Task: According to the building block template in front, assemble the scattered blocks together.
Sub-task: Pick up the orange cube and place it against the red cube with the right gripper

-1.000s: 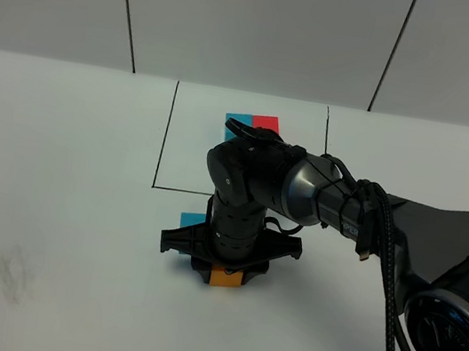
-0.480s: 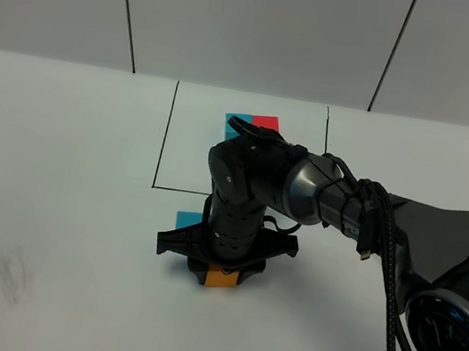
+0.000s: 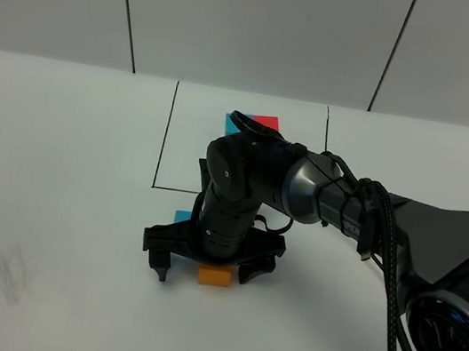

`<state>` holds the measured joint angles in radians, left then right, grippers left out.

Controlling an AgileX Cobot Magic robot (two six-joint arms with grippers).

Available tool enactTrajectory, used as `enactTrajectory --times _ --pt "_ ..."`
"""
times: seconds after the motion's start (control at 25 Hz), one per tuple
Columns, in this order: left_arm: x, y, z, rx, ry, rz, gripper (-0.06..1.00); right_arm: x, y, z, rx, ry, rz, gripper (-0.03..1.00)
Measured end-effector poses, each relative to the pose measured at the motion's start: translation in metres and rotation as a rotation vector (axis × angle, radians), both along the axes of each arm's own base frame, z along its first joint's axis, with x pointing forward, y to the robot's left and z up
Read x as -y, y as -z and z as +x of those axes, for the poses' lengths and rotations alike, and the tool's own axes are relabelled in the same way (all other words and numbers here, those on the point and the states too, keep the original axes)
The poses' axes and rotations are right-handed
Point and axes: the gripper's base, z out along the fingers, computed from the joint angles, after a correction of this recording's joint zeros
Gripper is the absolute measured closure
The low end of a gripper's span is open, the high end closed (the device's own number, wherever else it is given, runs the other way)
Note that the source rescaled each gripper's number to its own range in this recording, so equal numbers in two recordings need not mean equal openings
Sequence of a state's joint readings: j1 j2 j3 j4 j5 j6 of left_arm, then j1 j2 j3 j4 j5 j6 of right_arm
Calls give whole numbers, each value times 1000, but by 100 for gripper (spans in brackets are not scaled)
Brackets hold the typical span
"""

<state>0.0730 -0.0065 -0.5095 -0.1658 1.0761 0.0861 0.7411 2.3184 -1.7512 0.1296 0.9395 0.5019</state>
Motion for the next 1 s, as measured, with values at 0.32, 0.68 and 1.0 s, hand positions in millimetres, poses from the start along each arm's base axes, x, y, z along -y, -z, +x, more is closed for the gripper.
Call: enactTrajectory --times 0.32,0.68,1.0 --pt "0 0 0 0 0 0 -6 -1 -1 0 2 1 14 -3" --pt "0 0 0 0 0 0 -6 7 1 0 6 -16 -75 -3" --pt "0 0 0 0 0 0 -6 9 -13 1 40 -25 -77 -3"
